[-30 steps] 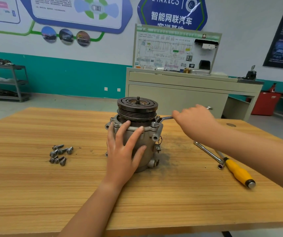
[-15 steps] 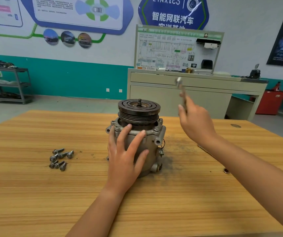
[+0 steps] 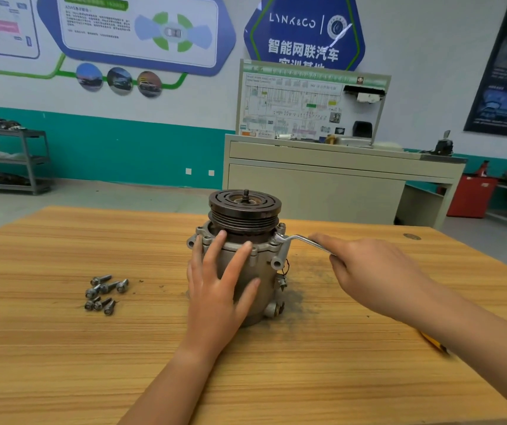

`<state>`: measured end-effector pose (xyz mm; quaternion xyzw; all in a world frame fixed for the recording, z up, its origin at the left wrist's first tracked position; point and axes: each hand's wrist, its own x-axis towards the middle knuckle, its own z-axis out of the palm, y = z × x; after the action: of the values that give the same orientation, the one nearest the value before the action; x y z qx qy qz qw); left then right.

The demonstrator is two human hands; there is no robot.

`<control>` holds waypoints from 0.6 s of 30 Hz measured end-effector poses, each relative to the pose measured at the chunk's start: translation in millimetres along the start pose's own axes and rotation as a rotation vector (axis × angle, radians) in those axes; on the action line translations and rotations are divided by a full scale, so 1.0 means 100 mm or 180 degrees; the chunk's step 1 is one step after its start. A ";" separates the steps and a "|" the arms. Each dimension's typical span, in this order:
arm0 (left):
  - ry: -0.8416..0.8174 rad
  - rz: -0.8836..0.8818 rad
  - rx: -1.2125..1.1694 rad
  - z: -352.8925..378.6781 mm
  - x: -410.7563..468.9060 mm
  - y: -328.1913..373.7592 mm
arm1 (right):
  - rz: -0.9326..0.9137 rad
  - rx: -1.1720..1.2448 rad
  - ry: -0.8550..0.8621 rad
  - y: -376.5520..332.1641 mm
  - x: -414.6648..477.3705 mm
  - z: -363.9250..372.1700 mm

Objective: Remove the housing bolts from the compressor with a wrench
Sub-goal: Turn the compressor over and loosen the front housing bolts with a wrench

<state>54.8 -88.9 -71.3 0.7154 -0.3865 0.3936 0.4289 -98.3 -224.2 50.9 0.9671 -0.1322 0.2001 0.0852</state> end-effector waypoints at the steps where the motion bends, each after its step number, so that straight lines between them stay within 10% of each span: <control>1: -0.0025 -0.0079 -0.0040 -0.02 0.01 0.00 | -0.0012 -0.0192 -0.0025 -0.02 0.02 -0.02; 8: 0.0050 -0.0286 -0.0242 -0.03 0.01 -0.01 | -0.0357 -0.1426 -0.0519 -0.38 0.08 -0.18; 18: 0.0253 -0.1067 -0.0867 -0.08 0.01 -0.10 | -0.0484 -0.1270 -0.0281 -0.20 0.00 -0.05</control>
<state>62.9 -78.3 -70.6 0.6890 -0.2945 0.2888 0.5959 -94.1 -204.3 52.9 0.9460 -0.0994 0.1204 0.2839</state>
